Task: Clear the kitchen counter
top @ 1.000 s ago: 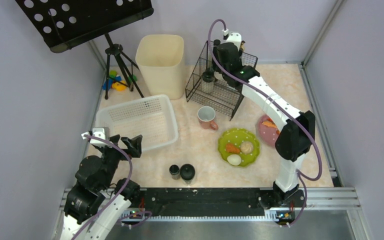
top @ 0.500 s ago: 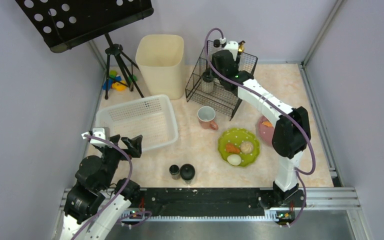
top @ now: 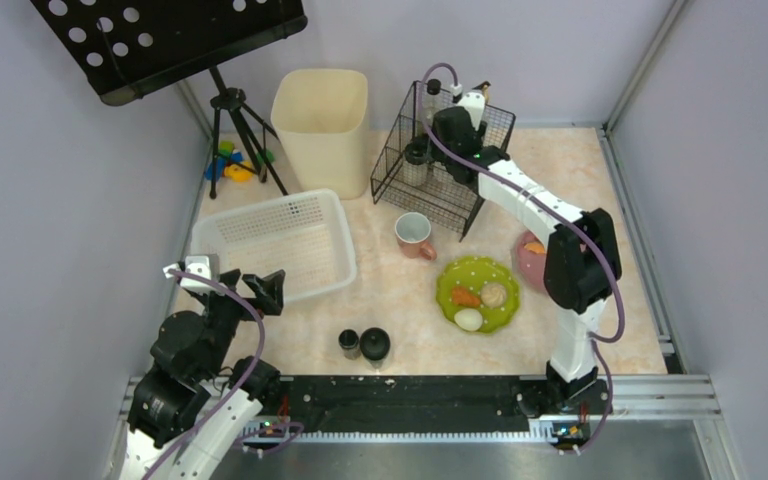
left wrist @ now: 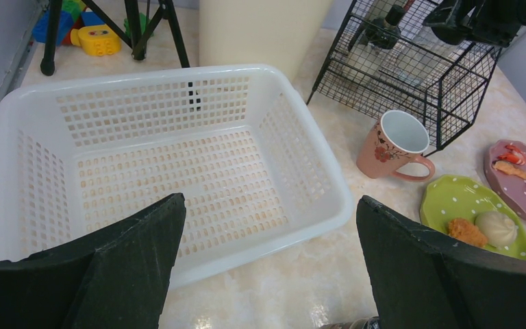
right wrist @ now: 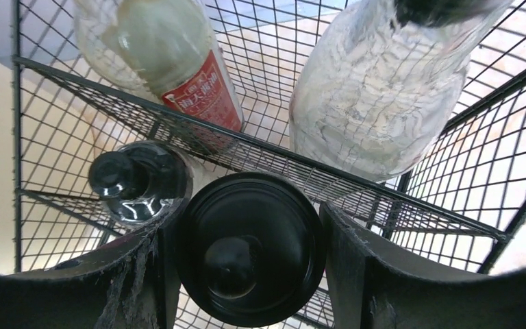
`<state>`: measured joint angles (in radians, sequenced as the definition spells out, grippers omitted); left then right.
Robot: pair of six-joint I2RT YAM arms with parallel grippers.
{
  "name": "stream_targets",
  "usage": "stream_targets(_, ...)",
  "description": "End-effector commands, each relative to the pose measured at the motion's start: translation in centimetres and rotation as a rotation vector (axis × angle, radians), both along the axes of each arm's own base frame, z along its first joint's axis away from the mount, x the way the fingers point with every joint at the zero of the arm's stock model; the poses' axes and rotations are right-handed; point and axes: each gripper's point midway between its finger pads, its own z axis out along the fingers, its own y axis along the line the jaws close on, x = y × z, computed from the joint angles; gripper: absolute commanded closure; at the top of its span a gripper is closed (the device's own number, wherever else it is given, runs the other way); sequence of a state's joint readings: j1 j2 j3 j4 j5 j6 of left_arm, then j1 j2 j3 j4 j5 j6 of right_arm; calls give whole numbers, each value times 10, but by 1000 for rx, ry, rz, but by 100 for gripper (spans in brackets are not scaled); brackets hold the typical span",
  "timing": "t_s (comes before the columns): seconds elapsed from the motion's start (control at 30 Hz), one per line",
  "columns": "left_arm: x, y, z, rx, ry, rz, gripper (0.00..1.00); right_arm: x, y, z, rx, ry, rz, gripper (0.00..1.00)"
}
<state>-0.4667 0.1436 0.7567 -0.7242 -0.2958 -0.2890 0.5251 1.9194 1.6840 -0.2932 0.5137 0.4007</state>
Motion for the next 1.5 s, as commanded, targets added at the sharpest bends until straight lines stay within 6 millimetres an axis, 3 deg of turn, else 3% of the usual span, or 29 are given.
stream_targets(0.0,3,-3,9,-14,-37,-6,1,10,8,-8,85,-2,12,89)
stream_targets(0.37,3,-2,9,-16,-39,-5,1,14,16,-37,124,49,16,83)
stream_targets(0.57,3,-2,9,-16,-39,-5,1,16,19,-42,135,56,16,55)
stream_targets(0.7,3,-2,9,-16,-38,-4,1,16,21,-43,146,59,24,43)
stream_targets(1.2,4,-2,8,-13,-34,-1,1,9,32,-6,178,6,75,22)
stream_targets(1.47,4,-2,8,-12,-31,0,1,-3,44,32,190,-55,109,21)
